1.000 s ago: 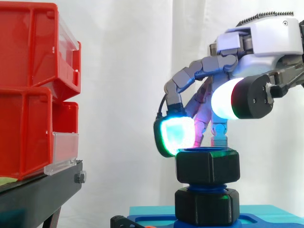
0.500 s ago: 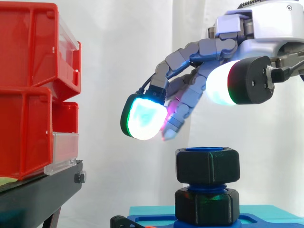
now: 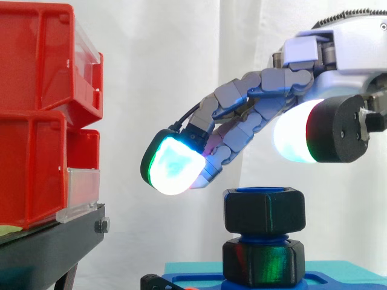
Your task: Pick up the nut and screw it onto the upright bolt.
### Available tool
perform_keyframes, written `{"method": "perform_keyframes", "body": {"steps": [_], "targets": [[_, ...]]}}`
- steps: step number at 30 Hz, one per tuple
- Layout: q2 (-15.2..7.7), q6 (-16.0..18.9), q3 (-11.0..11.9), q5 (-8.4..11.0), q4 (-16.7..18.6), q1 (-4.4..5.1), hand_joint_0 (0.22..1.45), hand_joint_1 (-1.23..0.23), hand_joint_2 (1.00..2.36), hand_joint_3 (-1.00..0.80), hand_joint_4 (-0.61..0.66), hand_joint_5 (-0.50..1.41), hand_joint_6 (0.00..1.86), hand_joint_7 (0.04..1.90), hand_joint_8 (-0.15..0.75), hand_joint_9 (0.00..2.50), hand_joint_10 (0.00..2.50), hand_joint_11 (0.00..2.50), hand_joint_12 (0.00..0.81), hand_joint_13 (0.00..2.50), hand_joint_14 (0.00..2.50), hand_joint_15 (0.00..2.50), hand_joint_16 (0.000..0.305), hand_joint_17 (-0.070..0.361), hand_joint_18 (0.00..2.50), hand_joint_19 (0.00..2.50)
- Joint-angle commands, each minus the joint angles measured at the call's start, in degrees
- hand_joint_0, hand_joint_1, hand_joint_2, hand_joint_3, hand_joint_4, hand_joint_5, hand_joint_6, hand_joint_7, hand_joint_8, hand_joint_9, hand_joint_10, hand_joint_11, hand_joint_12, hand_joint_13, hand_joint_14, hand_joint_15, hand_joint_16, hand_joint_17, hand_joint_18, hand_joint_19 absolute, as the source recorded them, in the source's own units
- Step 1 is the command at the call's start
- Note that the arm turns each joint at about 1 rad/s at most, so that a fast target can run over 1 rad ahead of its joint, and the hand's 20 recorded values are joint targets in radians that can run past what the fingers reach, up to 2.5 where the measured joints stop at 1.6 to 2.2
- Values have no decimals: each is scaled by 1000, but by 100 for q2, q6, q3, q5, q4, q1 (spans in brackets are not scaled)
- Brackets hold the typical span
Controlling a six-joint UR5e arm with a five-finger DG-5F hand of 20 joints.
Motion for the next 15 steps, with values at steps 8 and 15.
{"method": "perform_keyframes", "body": {"steps": [8,15], "targets": [[1,18,-33,9,85,11,475,-264,1000,-500,245,-118,501,598,187,514,0,0,186,484,0,0,16,35,17,0],[1,18,-33,9,-29,11,481,-269,1000,-500,244,-93,502,750,198,548,0,0,186,519,0,0,14,31,54,0]]}}
